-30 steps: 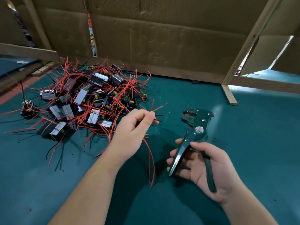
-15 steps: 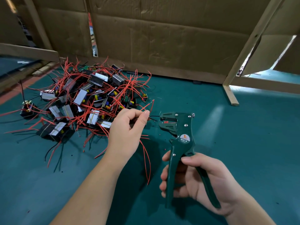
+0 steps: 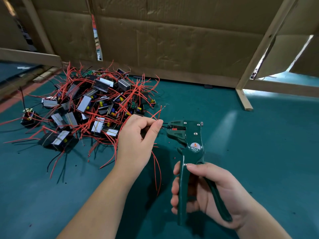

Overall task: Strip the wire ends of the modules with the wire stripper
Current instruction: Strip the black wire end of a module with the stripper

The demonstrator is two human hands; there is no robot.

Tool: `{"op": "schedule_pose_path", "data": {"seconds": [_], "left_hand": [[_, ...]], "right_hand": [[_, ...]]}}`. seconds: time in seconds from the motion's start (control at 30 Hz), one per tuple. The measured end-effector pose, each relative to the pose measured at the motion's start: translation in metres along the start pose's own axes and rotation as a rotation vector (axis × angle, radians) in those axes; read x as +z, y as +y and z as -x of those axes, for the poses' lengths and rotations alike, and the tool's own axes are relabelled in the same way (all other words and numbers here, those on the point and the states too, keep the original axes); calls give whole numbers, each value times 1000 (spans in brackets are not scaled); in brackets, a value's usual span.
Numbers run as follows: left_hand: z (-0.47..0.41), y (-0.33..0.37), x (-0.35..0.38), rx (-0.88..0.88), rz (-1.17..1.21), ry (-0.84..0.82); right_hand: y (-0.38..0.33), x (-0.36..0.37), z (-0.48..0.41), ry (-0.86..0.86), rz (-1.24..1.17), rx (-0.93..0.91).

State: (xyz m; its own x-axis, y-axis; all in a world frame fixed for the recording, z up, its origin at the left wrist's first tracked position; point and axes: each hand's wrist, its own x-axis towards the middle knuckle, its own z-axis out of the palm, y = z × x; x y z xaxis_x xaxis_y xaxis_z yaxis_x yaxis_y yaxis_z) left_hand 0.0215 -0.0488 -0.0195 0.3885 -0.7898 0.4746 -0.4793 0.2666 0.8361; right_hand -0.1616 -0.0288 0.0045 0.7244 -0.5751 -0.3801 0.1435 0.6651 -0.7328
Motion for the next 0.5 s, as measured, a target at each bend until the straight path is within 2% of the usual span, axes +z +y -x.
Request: {"op": "schedule_pose_path", "data": {"seconds": [0.1, 0.2, 0.27, 0.4, 0.5], "left_hand": [[1, 0, 1, 25, -4, -10], [2, -1, 3, 72, -58, -82], [4, 0, 8, 1, -32, -166], [5, 4, 13, -256, 217, -203], [1, 1, 12, -422, 347, -179]], "right_hand": [[1, 4, 0, 97, 39, -11], [4, 5, -5, 270, 35, -88], [6, 5, -10, 330, -5, -125], [3, -1, -14, 263, -199, -195], [-1, -9, -12, 151, -227, -247]]}}
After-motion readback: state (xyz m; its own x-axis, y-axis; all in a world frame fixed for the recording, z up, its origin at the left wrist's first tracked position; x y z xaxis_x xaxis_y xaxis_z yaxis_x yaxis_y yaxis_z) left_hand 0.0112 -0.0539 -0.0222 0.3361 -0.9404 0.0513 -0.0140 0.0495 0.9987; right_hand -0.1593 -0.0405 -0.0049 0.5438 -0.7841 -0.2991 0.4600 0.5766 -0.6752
